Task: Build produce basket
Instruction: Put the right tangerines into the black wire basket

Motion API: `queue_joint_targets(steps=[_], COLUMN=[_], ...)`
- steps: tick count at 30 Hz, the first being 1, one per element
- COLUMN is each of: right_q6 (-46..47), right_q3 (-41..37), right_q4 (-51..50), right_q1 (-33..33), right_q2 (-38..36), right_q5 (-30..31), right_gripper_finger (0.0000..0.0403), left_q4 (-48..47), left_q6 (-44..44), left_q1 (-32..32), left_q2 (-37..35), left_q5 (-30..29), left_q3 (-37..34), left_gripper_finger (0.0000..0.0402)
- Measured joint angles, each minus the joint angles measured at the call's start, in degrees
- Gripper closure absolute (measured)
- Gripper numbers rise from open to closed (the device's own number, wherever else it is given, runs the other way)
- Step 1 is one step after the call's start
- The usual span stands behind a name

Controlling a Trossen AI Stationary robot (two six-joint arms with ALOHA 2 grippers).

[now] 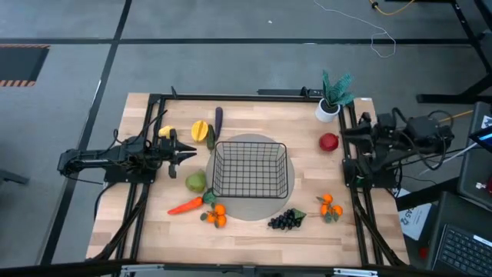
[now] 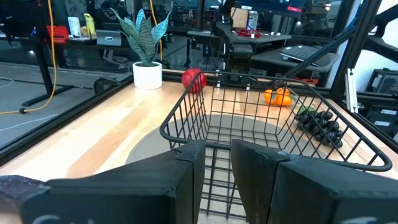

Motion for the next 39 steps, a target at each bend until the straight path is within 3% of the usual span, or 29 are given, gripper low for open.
queue_joint_targets(steps=[8,14,20,32,39], right_q6=[4.5,15.5,31.8,53.8,59.7], right_q3=[2.8,8.2,15.0,16.8,16.8], right_q4=[1.6,-12.2,-28.4,-30.8,-30.5], right_q1=[0.2,1.6,3.6,15.6,21.0], right_q2=[15.8,28.1,37.7,49.1,54.0], right_q5=[-23.3,-25.7,-33.7,-33.0,-32.0], right_gripper_finger=[0.0276,0.0276,0.0276,0.0276,0.0276], left_q4=[0.0,0.0,0.0,0.0,0.0], left_q6=[0.0,0.0,0.0,0.0,0.0], left_q1=[0.0,0.0,0.0,0.0,0.0], left_q2=[0.0,0.0,0.0,0.0,0.0], left_q5=[0.0,0.0,0.0,0.0,0.0], left_q3=[0.0,0.0,0.0,0.0,0.0], left_gripper_finger=[0.0333,0.0333,0.0333,0.0333,0.0333])
